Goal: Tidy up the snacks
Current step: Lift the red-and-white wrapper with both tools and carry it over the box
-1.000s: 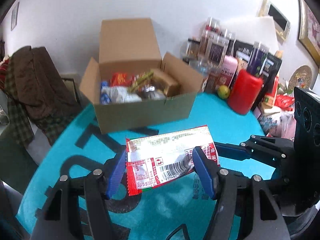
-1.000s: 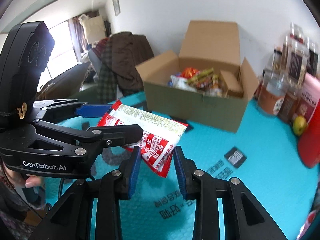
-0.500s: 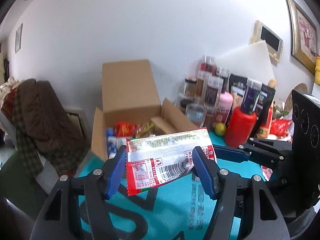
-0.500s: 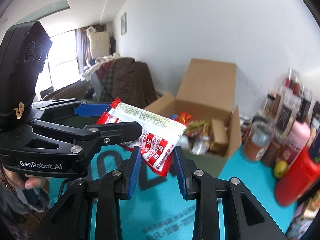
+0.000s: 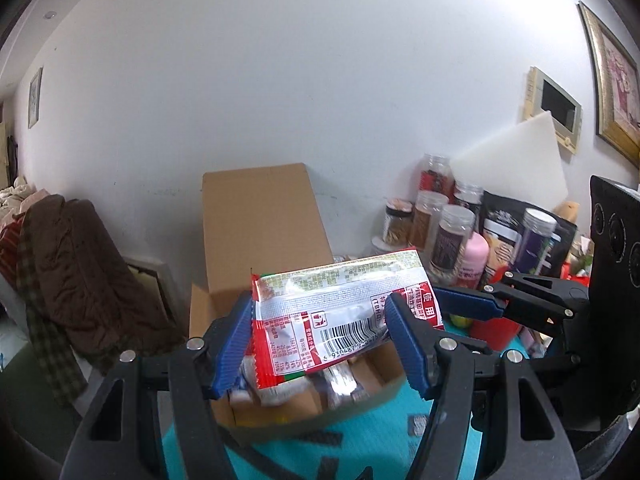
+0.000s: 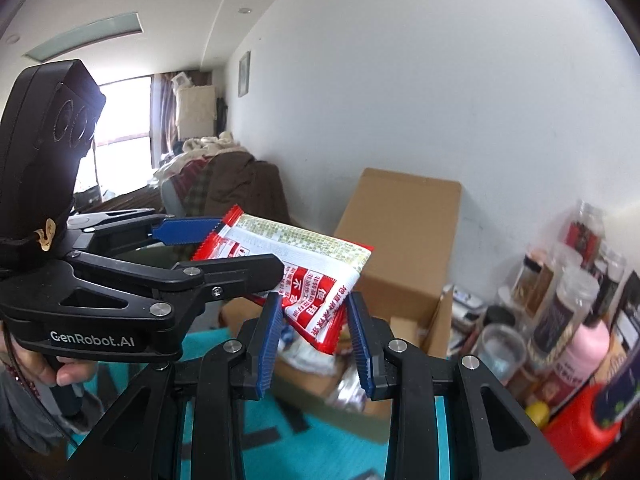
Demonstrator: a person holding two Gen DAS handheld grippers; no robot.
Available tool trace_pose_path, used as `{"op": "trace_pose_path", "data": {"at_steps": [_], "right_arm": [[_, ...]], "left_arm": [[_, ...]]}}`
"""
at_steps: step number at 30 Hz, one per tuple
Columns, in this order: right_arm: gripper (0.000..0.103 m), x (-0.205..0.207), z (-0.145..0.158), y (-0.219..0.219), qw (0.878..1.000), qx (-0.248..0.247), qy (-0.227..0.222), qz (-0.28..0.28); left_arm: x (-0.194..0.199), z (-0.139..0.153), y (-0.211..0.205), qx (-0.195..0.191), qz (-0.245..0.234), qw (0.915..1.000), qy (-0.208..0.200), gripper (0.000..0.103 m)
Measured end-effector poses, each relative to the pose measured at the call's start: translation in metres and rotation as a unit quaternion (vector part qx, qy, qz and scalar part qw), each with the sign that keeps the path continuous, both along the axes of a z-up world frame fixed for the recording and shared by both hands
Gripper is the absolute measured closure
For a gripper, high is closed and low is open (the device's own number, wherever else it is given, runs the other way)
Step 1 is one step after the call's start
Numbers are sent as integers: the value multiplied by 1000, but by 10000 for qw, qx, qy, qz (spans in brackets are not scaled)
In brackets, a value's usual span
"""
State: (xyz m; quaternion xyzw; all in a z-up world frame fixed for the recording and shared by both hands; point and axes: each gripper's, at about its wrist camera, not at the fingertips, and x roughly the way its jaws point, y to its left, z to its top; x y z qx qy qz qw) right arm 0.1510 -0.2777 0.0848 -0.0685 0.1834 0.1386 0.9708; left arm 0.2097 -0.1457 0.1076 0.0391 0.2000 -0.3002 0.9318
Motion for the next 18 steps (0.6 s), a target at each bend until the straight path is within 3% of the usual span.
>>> {"op": "trace_pose_path", "data": {"at_steps": [9,18], "right_arm": [[70,53,2,-13,9998,-37,-173,-20],[70,103,-26,-19,10000,-11,63,-45]], "left_arm": [[60,-3,-20,-6,89,9999,-105,38],[107,-38,-31,229,276,9993,112,38]]}}
